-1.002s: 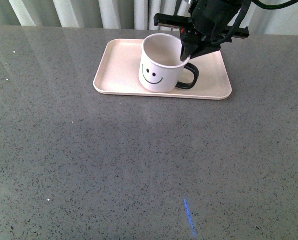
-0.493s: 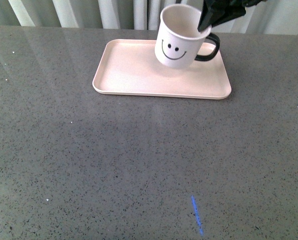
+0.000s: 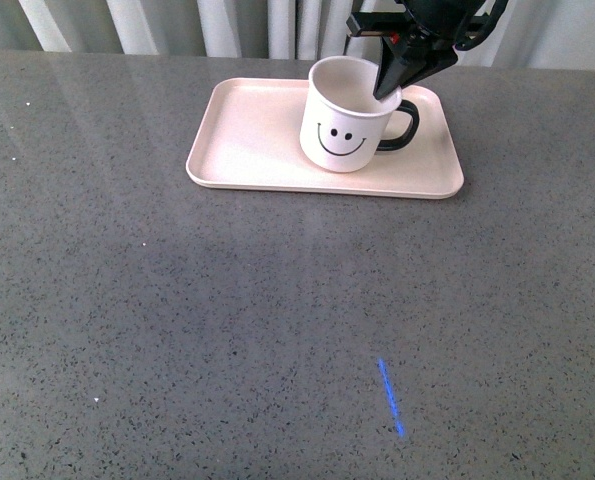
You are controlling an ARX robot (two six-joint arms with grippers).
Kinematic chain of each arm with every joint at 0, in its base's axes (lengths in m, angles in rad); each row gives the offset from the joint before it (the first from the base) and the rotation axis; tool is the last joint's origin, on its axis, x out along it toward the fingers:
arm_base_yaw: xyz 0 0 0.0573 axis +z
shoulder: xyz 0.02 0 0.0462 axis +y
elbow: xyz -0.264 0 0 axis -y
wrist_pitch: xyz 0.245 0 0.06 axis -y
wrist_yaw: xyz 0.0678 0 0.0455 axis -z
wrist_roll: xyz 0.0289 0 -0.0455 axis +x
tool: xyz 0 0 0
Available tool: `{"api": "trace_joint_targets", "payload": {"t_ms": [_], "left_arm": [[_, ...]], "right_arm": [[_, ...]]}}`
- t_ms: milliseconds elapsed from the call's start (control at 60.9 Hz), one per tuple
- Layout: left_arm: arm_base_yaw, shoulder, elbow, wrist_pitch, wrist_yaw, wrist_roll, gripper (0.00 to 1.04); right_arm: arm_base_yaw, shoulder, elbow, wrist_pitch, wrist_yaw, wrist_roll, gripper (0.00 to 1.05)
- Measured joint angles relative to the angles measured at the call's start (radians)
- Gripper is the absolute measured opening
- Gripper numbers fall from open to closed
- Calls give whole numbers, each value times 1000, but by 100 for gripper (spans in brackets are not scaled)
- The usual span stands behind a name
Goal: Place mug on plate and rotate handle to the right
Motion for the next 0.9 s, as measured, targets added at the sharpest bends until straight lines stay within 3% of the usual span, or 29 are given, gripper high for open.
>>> {"api": "trace_joint_targets", "payload": {"t_ms": [246,673,739,755,903], "left_arm": [[0,0,0,0,0,0,96],[0,0,0,0,0,0,96],[0,0,0,0,0,0,96],[0,0,0,0,0,0,96],[0,0,0,0,0,0,96]], "right_arm": [[-2,113,236,-132,3,-39,2],[-2,156,312,-175,16,-85,2],[-2,161,312,-175,18,-93,8],[-2,163,312,-175,19,-100,16],[-1,163,312,-168,9,-111,46]]}}
